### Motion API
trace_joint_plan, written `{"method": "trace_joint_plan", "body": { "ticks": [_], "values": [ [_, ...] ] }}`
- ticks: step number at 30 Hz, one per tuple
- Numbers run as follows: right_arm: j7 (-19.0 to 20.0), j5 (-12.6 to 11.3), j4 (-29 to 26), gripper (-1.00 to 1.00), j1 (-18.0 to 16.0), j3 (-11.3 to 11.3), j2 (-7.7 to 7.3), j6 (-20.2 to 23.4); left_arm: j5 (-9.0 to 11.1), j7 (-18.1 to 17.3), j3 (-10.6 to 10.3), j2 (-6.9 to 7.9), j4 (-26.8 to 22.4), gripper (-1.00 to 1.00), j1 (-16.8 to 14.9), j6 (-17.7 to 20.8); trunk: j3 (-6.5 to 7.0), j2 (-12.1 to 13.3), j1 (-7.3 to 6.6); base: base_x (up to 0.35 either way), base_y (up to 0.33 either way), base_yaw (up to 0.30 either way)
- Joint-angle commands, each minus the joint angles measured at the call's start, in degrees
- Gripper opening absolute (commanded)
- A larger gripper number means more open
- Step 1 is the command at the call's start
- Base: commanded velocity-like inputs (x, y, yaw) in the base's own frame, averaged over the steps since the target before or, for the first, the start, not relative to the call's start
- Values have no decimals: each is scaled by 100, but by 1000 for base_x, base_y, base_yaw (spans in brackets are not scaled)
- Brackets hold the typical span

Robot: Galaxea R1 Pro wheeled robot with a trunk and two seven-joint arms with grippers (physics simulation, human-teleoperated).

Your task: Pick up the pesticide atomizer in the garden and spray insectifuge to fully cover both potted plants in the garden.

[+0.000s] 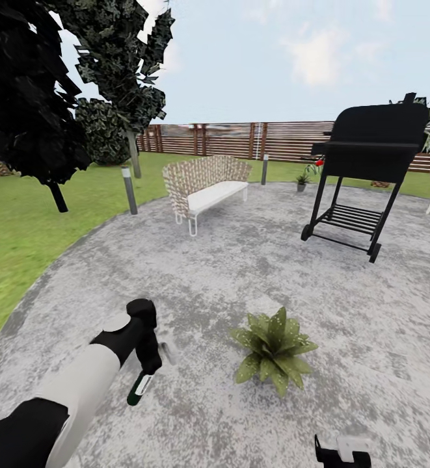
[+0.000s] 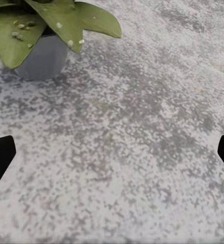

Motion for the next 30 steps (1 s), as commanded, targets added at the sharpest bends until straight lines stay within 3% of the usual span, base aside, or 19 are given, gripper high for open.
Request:
{"method": "trace_joint_plan", "body": {
  "ticks": [1, 3, 6, 7, 11, 13, 14, 17, 20, 27, 30],
  "values": [
    [-21, 63, -16, 100, -5, 77, 0, -12, 548, 642, 269, 37, 15, -100, 162, -225, -5, -2, -1, -4, 4, 0],
    [57, 118, -165, 100, -5, 469, 0, -10, 1036, 1027, 487, 143, 55, -100, 257, -869, -5, -2, -1, -1, 2, 0],
    [559, 217, -761, 100, -5, 1126, 0, 1, 1489, 1288, 788, 354, 81, -100, 383, -1501, -5, -2, -1, 0, 0, 0],
    [785, 225, -912, 100, -3, 1239, 0, 7, 1577, 1309, 862, 408, 83, -100, 441, -1660, -5, -2, -1, 0, 0, 0],
    [2232, 252, -1633, 100, 0, 1460, -1, 388, 1852, 1343, 1208, 543, 86, -100, 746, -2818, -5, -2, -1, 0, 0, 0],
    [3436, 259, -2263, 100, -20, 1482, -7, 1164, 1898, 1341, 1340, 575, 103, -100, 869, -3247, -5, -2, -1, 0, 0, 0],
    [4229, 268, -2815, 100, -28, 1492, -18, 1548, 1879, 1337, 1353, 575, 202, -100, 891, -3379, -5, -2, -1, 0, 0, 0],
    [4294, 342, -2874, 100, -129, 1588, 81, 1632, 1975, 1436, 1252, 476, 298, -100, 991, -3472, -5, -2, -2, 0, 0, 0],
    [4391, 239, -2834, 100, -226, 1489, 178, 1533, 1876, 1338, 1349, 389, 201, -100, 1089, -3375, -5, -2, -2, 0, 0, 0],
    [4616, 199, -2820, 100, -315, 1459, 389, 1462, 1808, 1258, 1439, 390, 138, -100, 1196, -3402, -5, -2, -2, 0, 0, 0],
    [4644, 209, -2824, 100, -327, 1558, 460, 1458, 1793, 1251, 1437, 390, 139, -100, 1200, -3481, -5, -2, -2, 0, 0, 0]
  ]
}}
